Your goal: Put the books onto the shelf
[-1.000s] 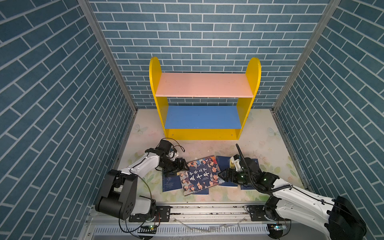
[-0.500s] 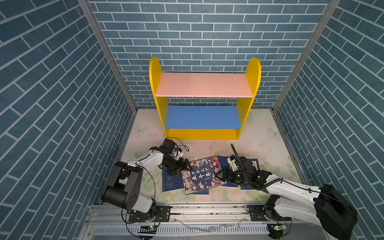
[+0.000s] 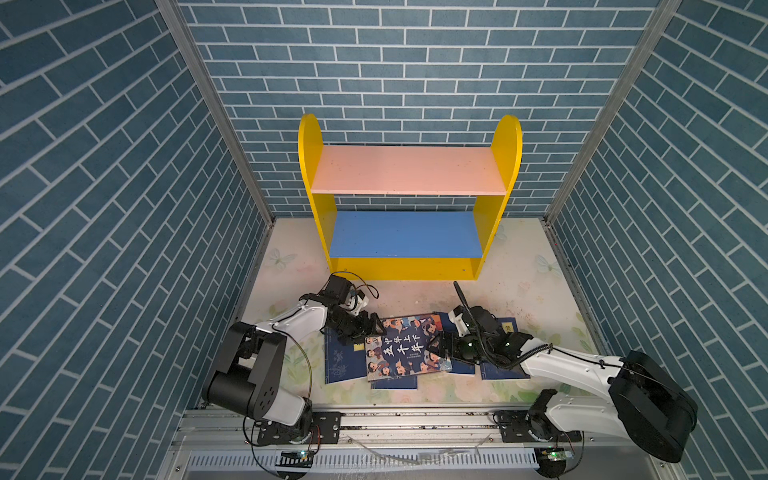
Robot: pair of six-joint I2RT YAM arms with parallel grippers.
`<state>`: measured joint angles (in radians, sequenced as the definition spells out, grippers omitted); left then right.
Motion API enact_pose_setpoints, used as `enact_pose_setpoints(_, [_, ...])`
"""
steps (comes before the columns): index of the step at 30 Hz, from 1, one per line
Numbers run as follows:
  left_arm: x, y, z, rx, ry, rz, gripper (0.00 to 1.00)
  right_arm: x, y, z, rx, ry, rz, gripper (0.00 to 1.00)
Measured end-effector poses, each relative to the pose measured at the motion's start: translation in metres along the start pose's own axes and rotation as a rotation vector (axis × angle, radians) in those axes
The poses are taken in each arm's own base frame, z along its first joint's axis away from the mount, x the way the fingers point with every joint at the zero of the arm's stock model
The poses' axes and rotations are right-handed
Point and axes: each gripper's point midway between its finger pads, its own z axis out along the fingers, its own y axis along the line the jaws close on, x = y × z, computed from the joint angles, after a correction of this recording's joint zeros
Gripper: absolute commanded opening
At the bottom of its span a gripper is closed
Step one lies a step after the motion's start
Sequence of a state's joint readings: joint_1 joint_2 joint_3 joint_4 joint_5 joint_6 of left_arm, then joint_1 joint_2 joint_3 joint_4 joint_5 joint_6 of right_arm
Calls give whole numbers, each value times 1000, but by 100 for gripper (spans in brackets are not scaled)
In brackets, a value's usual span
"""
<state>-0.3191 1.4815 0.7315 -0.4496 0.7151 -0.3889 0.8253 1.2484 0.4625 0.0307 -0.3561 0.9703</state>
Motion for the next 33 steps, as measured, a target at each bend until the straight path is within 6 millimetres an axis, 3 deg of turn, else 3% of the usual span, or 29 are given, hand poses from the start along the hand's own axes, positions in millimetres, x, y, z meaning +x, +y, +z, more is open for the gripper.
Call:
enact_pose_setpoints(18, [-2,-1,-11,-21,-65,34,85,-33,5,4,24,-54,-23,91])
enact_pose_setpoints(22, [-3,-2,-13,-25,-77,47,85,-45,22,-17,10,-117,-65,91])
enact_pose_setpoints(26, [-1,0,-15,-34,-89,60,86,-48,42,-53,-40,-195,-94,90])
enact_pose_setpoints(30, [-1,4,-17,-59,-100,69,86,-37,51,-80,-109,-222,-97,88])
enact_pose_setpoints(33, [-2,7,-19,-80,-107,71,86,-15,44,-80,-128,-168,-68,88])
